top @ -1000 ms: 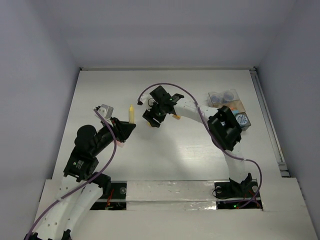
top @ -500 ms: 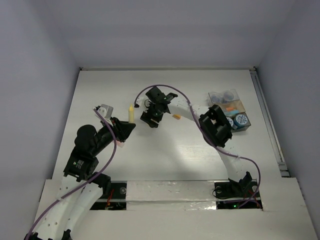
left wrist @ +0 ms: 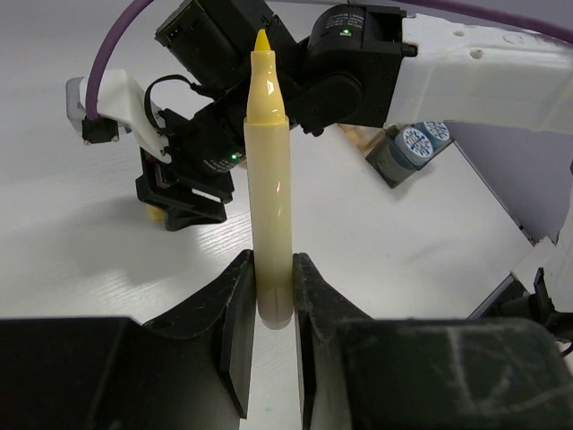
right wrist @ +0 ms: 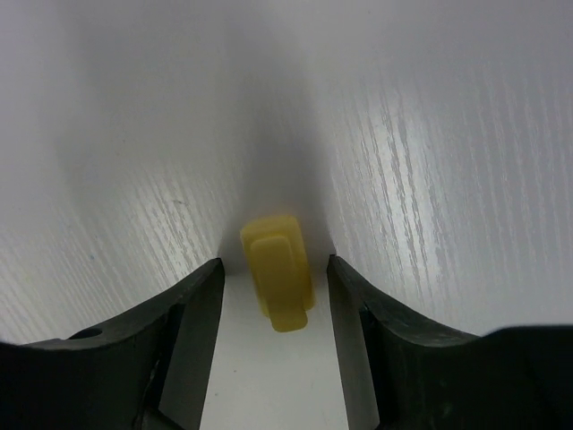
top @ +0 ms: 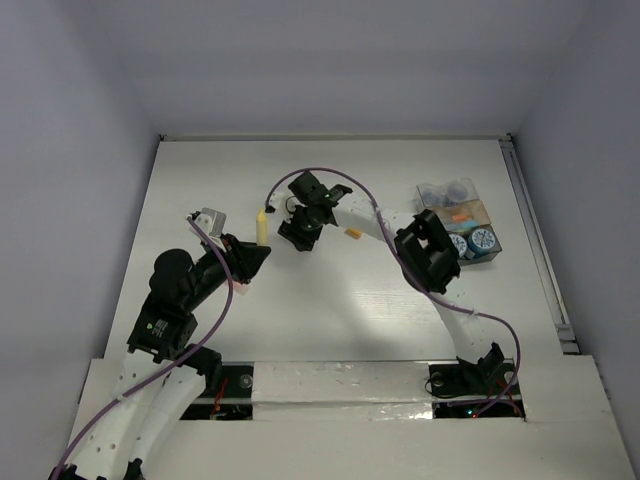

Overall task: Sort the stationery into containers
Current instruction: Close the pen cap on the pen.

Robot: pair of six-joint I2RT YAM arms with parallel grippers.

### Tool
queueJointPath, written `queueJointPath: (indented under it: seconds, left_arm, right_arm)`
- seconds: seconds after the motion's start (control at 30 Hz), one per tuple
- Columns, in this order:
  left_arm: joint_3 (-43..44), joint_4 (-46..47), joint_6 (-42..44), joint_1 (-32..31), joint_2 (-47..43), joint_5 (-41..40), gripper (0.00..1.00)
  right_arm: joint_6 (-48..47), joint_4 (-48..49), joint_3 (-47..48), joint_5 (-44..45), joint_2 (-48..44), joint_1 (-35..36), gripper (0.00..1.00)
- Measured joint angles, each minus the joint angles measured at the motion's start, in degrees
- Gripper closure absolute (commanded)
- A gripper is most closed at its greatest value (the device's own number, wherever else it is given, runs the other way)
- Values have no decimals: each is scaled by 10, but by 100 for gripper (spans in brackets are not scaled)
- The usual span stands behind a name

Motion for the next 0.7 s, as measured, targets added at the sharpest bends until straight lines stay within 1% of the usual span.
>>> queueJointPath:
  seconds: [0.2, 0.33, 0.43, 0.47, 0.5, 0.57, 0.6, 0.63, 0.67, 0.7]
  left_arm:
    - [0, 0, 0, 6, 0, 0, 100]
    - [0, 0, 0, 7, 0, 0, 100]
    - [0, 0, 0, 7, 1, 0, 100]
    - [0, 0, 0, 7, 1, 0, 100]
    - [0, 0, 0, 7, 2, 0, 100]
    - [0, 0, 0, 7, 5, 2, 100]
    - [0, 0, 0, 7, 7, 3, 100]
    - [0, 0, 0, 7, 9, 3, 100]
    - [0, 0, 0, 7, 11, 3, 100]
    - [0, 0, 0, 7, 12, 3, 100]
  right_arm:
    - [5, 9, 0, 2, 2, 0, 40]
    - [8, 9, 10, 3, 9, 0, 46]
    - [11, 13, 16, 4, 14, 0, 53]
    - [12, 15, 16, 4, 14, 0, 57]
    - [15, 19, 16, 5, 14, 0, 67]
    - [21, 23, 16, 7, 15, 0, 72]
    - [22, 25, 16, 7, 15, 0, 77]
    - [25, 25, 17, 9, 15, 0, 90]
    - [28, 25, 17, 10, 15, 0, 94]
    - [32, 25, 18, 12, 16, 0, 95]
